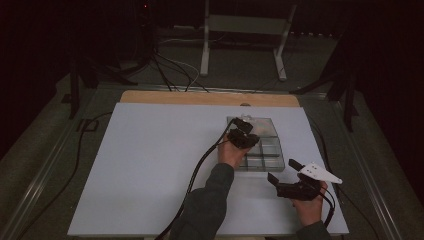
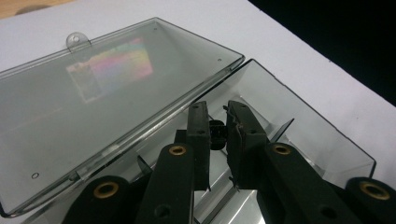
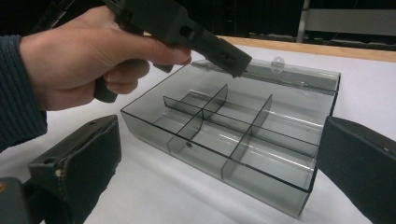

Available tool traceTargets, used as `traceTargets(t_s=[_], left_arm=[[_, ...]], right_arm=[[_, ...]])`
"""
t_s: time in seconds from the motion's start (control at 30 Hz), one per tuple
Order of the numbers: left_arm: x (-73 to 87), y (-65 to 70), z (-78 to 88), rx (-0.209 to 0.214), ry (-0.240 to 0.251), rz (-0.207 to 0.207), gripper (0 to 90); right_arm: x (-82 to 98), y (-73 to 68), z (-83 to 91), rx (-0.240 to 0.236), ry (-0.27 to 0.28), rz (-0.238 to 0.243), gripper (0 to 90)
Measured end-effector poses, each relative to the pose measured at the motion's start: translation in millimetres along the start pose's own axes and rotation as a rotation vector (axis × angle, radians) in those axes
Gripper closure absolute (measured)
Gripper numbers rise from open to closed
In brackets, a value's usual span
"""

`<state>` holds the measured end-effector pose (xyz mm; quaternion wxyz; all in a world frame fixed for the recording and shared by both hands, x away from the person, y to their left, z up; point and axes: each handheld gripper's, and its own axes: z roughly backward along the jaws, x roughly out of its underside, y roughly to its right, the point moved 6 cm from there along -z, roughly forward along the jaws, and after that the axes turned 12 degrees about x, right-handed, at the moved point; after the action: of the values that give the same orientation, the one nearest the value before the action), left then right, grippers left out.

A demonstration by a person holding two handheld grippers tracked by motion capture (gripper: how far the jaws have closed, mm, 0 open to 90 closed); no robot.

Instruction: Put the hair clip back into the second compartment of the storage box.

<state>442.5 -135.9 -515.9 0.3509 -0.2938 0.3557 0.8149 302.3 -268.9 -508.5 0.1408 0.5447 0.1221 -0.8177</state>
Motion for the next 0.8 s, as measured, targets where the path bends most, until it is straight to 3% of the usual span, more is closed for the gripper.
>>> traceTargets(t_s=[0.43,0.47,0.6,0.7,0.8], left_arm=[[4.9,0.7,-7.8,0.003,-0.018,0.009,80.3],[4.6,0.8,-7.9,0.008,-0.007,0.011,76.9],[2.9,0.4,-6.5,0.001,0.021,0.013,43.6],[1.5,-0.3,-3.4,-0.010,0.035,0.022,28.9],[0.4,-1.4,0.0,-0.027,0.043,0.020,20.9]], right_arm=[[0.0,-0.4,0.0,0.000,-0.001,0.000,0.1],[-0.1,-0.4,0.0,-0.001,0.000,-0.002,0.1],[-0.1,0.4,0.0,-0.001,-0.001,-0.003,0.1],[-0.1,0.0,-0.1,-0.002,-0.002,-0.003,0.1],[0.0,-0.5,-0.2,-0.003,-0.003,-0.003,0.1]])
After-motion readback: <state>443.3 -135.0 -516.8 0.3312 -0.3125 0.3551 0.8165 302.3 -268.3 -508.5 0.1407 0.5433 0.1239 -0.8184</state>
